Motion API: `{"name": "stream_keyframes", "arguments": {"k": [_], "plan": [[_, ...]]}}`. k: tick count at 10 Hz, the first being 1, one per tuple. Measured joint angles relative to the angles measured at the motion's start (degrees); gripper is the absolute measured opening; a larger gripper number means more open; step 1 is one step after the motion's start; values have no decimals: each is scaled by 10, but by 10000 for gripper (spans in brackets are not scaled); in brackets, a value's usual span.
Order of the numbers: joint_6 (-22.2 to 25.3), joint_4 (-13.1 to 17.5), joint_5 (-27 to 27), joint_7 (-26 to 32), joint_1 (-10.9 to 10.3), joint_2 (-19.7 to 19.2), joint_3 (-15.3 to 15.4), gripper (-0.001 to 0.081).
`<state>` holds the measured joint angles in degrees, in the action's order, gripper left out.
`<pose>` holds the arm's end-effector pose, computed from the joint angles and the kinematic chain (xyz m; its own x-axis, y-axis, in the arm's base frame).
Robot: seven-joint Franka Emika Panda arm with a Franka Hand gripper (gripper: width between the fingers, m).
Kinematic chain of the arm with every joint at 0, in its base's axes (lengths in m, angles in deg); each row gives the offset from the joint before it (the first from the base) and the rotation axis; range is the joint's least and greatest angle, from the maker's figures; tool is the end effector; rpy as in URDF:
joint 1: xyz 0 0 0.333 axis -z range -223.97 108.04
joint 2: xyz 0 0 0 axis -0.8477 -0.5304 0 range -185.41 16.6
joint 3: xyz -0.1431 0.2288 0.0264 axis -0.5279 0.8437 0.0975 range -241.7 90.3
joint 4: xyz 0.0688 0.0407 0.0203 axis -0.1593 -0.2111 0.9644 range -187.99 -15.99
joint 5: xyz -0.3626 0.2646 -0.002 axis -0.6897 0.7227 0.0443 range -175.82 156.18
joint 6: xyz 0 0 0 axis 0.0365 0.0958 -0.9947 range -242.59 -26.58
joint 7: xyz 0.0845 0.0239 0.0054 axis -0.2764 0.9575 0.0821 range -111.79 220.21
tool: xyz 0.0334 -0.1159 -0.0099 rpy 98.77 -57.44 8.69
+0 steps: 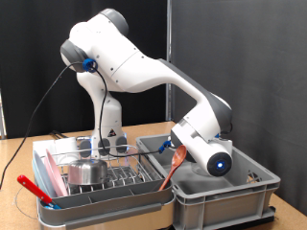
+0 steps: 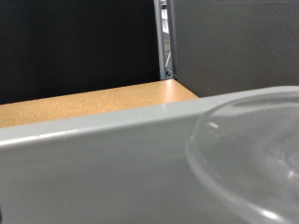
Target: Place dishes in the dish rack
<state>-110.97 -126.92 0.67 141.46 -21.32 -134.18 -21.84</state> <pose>0.4237 0.2358 0.1172 0.1130 0.7570 0.6436 0.3461 0.5772 -0.7397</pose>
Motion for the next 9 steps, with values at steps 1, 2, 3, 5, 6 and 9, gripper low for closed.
{"name": "stream_keyframes", "arguments": {"k": [1,2,3,5,6,9], "plan": [[0,0,0,0,-4,0,1,809],[-2,0,0,0,-7,0,2,809],[-4,0,0,0,-9,0,2,809],[-4,0,0,0,-9,0,2,809],[-7,0,0,0,-9,0,1,809],[-19,2,0,-3,-10,0,-4,783]]}}
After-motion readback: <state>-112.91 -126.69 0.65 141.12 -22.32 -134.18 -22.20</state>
